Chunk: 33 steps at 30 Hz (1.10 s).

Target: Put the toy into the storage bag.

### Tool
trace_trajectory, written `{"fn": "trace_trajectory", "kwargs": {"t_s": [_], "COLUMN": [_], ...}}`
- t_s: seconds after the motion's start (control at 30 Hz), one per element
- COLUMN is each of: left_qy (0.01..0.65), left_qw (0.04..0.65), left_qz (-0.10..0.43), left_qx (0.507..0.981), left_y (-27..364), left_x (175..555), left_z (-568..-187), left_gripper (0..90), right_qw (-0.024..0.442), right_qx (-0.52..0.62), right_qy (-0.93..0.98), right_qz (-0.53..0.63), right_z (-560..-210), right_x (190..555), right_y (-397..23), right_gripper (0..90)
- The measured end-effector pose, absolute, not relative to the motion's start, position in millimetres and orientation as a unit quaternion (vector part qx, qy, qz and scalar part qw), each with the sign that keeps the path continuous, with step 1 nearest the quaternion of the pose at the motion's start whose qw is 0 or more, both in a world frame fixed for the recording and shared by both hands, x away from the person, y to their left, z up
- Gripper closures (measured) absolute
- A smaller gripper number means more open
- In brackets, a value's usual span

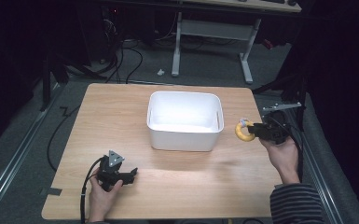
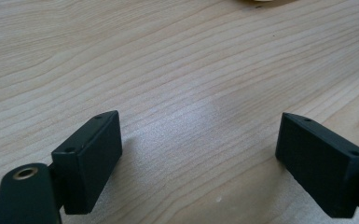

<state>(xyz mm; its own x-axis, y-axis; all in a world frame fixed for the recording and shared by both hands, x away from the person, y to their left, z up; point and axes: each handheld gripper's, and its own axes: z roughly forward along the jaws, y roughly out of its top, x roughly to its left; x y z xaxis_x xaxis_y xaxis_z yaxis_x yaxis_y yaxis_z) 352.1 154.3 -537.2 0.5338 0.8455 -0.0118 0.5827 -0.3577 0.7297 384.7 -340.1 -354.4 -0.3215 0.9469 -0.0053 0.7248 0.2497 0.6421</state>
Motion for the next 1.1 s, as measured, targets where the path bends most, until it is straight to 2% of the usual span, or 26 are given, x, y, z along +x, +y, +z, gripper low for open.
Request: {"fn": "trace_trajectory", "kwargs": {"t_s": [1.1], "left_qy": [0.445], "left_qw": [0.352], "left_qz": [0.185], "left_qx": [0.802], "left_y": [154.7], "left_x": [352.2], "left_z": [-537.1], "left_gripper": [14.8], "right_qw": [0.198], "right_qx": [0.509], "right_qy": [0.781], "right_qz": [0.303], "right_z": [-332.7], "right_x": [408.2], "right_y": [-293.3], "right_gripper": [69.1]}}
